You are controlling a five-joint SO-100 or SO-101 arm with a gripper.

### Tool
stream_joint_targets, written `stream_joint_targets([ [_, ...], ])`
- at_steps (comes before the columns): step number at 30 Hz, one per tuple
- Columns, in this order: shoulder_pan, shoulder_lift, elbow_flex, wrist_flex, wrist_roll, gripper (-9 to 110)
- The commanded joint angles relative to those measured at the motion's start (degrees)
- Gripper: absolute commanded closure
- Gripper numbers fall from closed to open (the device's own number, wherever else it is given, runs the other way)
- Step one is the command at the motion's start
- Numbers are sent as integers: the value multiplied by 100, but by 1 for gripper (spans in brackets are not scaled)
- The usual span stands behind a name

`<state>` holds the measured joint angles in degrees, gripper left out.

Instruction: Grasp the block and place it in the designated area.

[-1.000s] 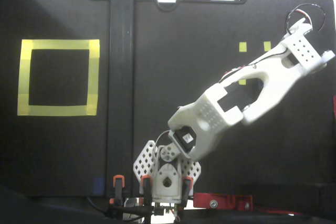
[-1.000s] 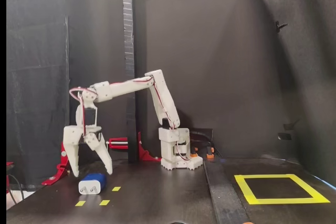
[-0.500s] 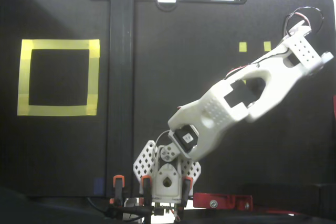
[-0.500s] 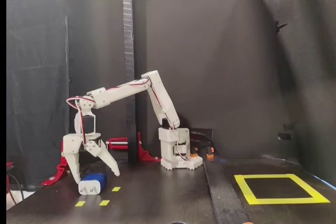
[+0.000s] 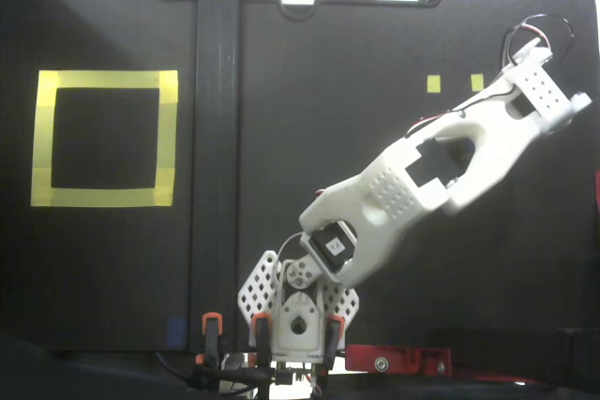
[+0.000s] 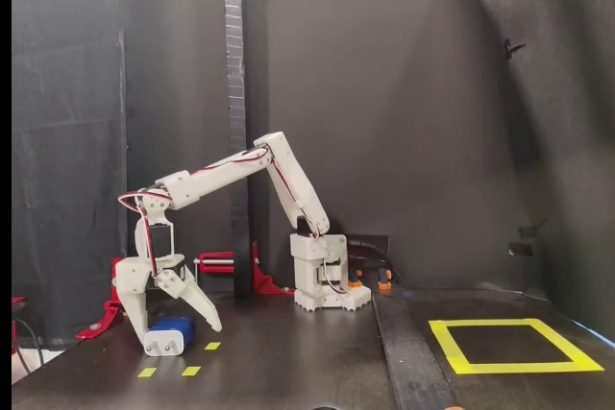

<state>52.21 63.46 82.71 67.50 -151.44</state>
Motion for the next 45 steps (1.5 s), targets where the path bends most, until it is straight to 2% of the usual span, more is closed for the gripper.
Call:
stream_joint_targets([
  [1, -18, 18, -211, -26, -26, 63],
  [7, -26, 18, -211, -18, 0, 76],
  [13, -26, 9, -202, 18, 0, 82],
  [33, 18, 167, -246, 44, 88, 82],
  [45, -18, 229, -1538, 1274, 316, 82],
])
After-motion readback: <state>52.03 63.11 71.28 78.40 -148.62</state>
